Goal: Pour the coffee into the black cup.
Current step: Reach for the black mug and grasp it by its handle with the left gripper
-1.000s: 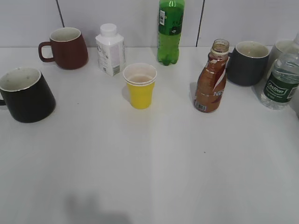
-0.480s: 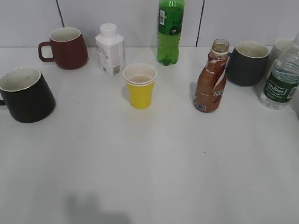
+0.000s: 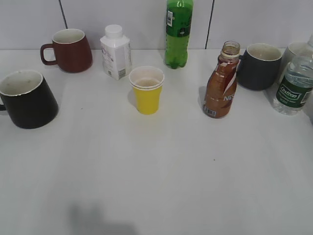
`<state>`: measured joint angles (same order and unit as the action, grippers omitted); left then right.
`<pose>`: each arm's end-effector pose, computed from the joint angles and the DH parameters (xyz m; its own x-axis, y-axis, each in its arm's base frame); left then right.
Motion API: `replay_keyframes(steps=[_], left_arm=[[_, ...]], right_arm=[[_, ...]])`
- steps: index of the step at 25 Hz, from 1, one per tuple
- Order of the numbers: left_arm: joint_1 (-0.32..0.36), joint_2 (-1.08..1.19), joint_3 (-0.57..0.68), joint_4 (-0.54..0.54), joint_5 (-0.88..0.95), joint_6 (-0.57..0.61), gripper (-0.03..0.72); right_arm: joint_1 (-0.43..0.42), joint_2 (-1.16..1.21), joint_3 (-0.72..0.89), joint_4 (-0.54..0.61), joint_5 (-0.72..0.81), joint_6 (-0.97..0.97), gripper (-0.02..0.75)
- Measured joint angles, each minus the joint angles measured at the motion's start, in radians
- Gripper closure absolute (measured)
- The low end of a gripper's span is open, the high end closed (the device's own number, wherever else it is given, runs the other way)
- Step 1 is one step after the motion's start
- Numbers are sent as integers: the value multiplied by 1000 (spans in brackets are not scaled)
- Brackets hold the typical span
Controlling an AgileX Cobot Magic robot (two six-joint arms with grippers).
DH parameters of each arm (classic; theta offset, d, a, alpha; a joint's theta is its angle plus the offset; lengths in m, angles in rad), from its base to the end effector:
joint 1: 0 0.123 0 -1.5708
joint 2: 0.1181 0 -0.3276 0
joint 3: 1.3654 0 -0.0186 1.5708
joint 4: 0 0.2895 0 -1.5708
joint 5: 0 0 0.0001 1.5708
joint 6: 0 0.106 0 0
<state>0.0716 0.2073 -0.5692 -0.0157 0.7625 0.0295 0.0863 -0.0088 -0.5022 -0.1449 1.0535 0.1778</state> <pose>0.0431 0.0019 0.3374 -0.3084 -0.0039 -0.9512 -0.0557 0.9984 0.0139 -0.0011 -0.0135 0.2913 -0.4287 0.0680 -0.9009 0.0727 0.9965 0.0407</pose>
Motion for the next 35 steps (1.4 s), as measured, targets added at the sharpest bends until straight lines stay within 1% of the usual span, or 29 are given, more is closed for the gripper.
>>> replay_keyframes(steps=[3, 8, 12, 14, 17, 19, 22, 27, 30, 35], left_arm=[[0, 96, 0, -11, -145, 0, 276], [-6, 242, 24, -4, -402, 0, 260], [-31, 342, 139, -4, -681, 0, 258], [-43, 390, 207, -22, -817, 0, 259], [-50, 457, 288, -58, -961, 0, 259], [-50, 497, 302, -106, -1003, 0, 259], [-50, 564, 305, -136, -1045, 0, 259], [-50, 749, 307, -139, -1126, 0, 259], [-55, 843, 307, -125, -1207, 0, 259], [-88, 996, 307, -102, -1324, 0, 259]], right_arm=[[0, 0, 0, 0, 0, 0, 152], [0, 0, 0, 0, 0, 0, 152], [0, 0, 0, 0, 0, 0, 152], [0, 0, 0, 0, 0, 0, 152], [0, 0, 0, 0, 0, 0, 152], [0, 0, 0, 0, 0, 0, 152], [0, 0, 0, 0, 0, 0, 152], [0, 0, 0, 0, 0, 0, 152], [0, 0, 0, 0, 0, 0, 152], [0, 0, 0, 0, 0, 0, 152]])
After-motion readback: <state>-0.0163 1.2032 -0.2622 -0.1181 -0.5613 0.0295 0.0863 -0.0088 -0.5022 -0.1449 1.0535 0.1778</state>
